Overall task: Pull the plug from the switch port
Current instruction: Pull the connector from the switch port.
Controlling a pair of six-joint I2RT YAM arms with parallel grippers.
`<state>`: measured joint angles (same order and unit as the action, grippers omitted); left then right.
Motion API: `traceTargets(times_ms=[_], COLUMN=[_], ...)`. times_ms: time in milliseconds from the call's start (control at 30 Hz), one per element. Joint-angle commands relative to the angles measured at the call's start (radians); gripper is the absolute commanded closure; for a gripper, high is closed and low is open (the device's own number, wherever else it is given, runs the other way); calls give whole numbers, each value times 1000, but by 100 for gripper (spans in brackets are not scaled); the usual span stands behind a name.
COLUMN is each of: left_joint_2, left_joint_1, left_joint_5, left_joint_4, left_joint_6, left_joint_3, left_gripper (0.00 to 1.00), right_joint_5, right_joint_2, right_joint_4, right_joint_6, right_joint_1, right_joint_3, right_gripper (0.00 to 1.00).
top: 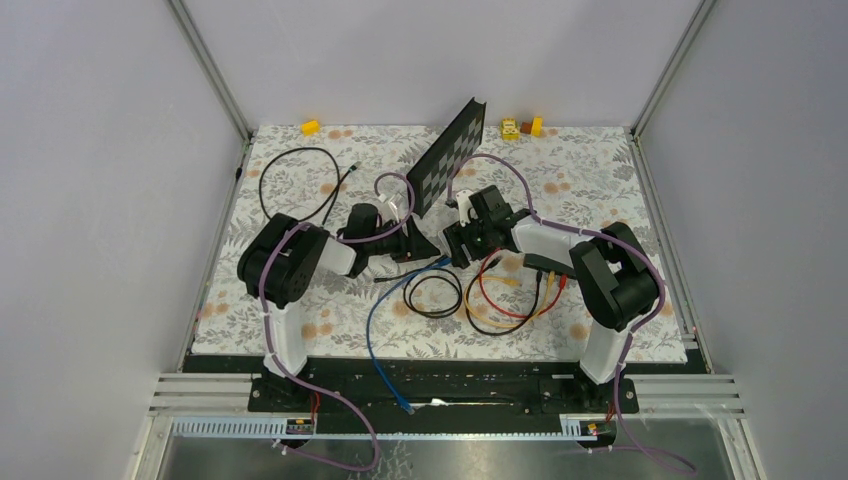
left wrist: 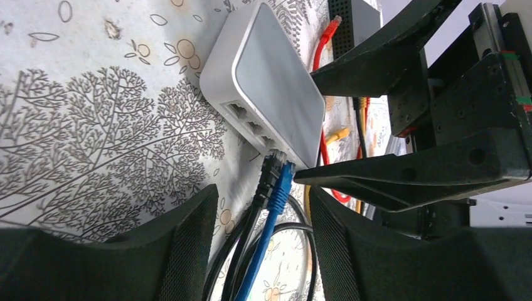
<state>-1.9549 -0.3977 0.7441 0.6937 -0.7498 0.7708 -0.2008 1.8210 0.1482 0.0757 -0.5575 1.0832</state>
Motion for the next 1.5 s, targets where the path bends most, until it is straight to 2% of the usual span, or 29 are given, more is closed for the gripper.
traceTargets(times_ms=[0,667,1467], left_joint_2=[-45,-158,-179], left_joint_1=[-13,-49,-48], left_joint_5=[18,-45,-61], left_joint_4=[91,334,371], left_joint_6=[-71,-242,-273], left_joint_3=[6,-32,-15], left_gripper=[42,60,64], right_joint_5=[-15,-40,-58], right_joint_2=[5,9,6], right_joint_4=[-52,-68,-67], right_joint_6=[-28,-31,-22], right_joint_1=[-8,-8,-8], right_joint_3=[4,-17,-23], right_gripper=[52,52,52])
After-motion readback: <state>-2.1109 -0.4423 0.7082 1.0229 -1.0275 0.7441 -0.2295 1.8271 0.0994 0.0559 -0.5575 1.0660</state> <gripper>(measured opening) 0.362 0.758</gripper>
